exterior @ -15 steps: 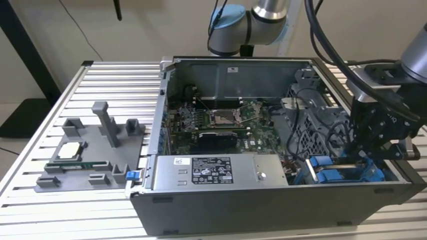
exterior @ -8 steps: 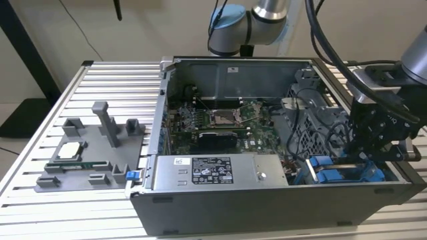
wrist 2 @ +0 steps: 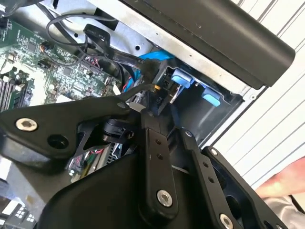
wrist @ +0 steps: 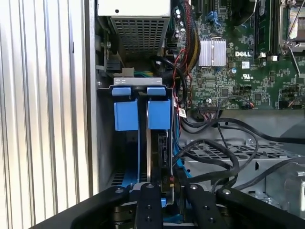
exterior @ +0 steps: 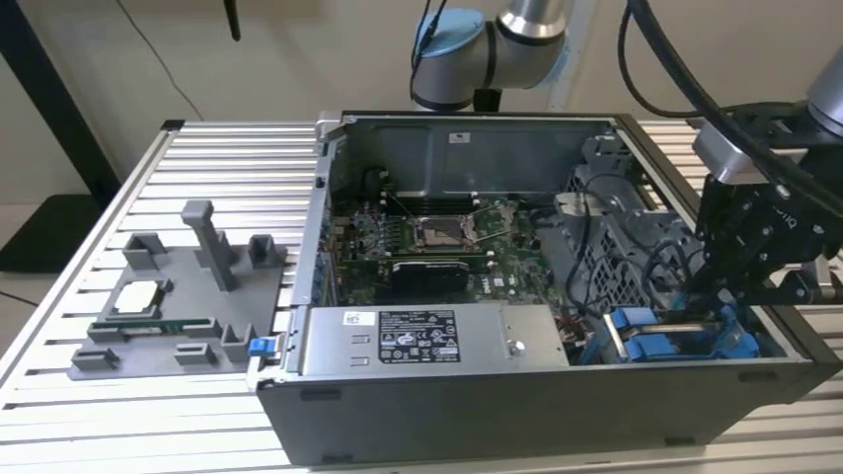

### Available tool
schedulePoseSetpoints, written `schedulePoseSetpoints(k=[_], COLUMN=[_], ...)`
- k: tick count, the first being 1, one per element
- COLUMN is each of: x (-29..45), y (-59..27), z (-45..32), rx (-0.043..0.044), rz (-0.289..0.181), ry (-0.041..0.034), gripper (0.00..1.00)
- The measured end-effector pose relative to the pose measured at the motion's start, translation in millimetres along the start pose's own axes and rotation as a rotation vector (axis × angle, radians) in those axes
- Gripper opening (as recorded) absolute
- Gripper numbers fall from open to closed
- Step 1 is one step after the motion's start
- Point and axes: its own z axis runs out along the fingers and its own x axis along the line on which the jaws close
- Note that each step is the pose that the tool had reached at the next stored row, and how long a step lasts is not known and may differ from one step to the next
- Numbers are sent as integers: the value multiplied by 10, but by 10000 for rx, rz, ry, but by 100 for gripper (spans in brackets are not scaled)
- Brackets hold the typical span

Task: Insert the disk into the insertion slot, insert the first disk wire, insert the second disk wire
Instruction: 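Insert the first disk wire, then insert the second disk wire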

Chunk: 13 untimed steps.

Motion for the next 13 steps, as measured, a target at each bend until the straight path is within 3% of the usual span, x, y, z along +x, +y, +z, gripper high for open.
schedulePoseSetpoints(k=[13], x=[-37], y=[5], z=[-96], rx=[51], rz=[4], ry=[-1], gripper=[100])
